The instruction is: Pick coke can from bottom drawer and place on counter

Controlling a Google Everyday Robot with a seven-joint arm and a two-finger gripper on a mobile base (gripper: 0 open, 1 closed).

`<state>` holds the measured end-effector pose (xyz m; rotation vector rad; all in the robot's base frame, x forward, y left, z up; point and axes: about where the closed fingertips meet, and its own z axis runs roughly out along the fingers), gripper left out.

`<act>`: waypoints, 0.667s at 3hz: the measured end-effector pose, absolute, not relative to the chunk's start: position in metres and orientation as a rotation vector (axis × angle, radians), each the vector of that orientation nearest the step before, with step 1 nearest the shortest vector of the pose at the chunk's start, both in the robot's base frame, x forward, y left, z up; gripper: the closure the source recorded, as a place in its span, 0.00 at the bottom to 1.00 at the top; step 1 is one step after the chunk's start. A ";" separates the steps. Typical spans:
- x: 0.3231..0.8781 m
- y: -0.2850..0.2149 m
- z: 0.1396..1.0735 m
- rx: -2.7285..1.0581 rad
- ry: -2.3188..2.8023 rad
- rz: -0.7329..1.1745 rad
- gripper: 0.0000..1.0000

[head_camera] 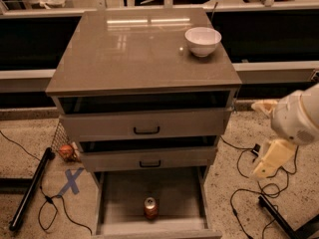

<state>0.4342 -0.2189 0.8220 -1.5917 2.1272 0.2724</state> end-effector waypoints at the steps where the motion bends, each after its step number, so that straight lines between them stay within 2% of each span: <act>1: 0.411 -0.229 0.741 -1.480 2.124 0.357 0.00; 2: 0.403 -0.251 0.721 -1.390 2.151 0.308 0.00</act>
Offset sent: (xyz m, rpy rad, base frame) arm -0.0192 -0.0080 -0.0706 0.0818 0.0051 -0.0400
